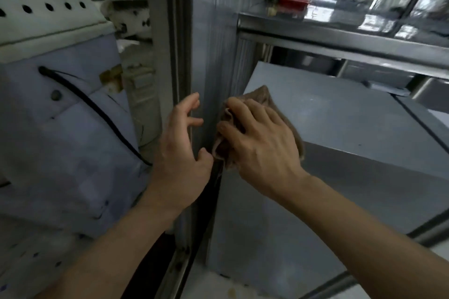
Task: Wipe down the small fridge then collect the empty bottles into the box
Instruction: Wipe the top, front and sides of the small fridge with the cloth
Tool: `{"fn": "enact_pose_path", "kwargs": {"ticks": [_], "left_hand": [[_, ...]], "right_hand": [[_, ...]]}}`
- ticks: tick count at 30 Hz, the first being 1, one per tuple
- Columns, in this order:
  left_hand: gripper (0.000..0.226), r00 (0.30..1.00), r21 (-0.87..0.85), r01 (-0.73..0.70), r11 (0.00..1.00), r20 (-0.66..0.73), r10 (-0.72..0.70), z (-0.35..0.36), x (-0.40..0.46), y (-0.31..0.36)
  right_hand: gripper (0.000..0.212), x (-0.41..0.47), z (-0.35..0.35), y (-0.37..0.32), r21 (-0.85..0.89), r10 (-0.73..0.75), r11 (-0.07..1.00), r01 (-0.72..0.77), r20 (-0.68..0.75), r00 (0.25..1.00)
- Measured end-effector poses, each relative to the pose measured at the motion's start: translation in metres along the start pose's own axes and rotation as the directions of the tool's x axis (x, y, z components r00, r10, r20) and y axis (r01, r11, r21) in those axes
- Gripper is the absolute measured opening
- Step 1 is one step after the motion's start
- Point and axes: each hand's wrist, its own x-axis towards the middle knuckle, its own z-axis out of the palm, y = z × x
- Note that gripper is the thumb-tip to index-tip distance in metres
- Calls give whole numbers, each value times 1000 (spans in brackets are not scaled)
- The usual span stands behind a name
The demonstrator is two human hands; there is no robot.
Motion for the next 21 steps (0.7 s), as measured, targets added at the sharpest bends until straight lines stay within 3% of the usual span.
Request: {"fn": "enact_pose_path", "kwargs": {"ticks": [5,10,13,21], "left_hand": [[78,989,23,-141,990,-49,142,6,-3,-17],[75,947,96,-311,945,-47,316,22,-13,-30],[77,935,151,-350,925,-3,355,31,-17,-36],[83,938,78,-340,937,97,333,20,-3,-24]], "right_hand": [[35,-42,38,-1,-148,-175,978,145,-210,962],[40,-118,102,-12,-191,-283,945,266,-64,957],[39,-130,111,-6,-215,-319,929,302,-47,947],[52,-55,53,1,-302,-111,952,48,-195,974]]}}
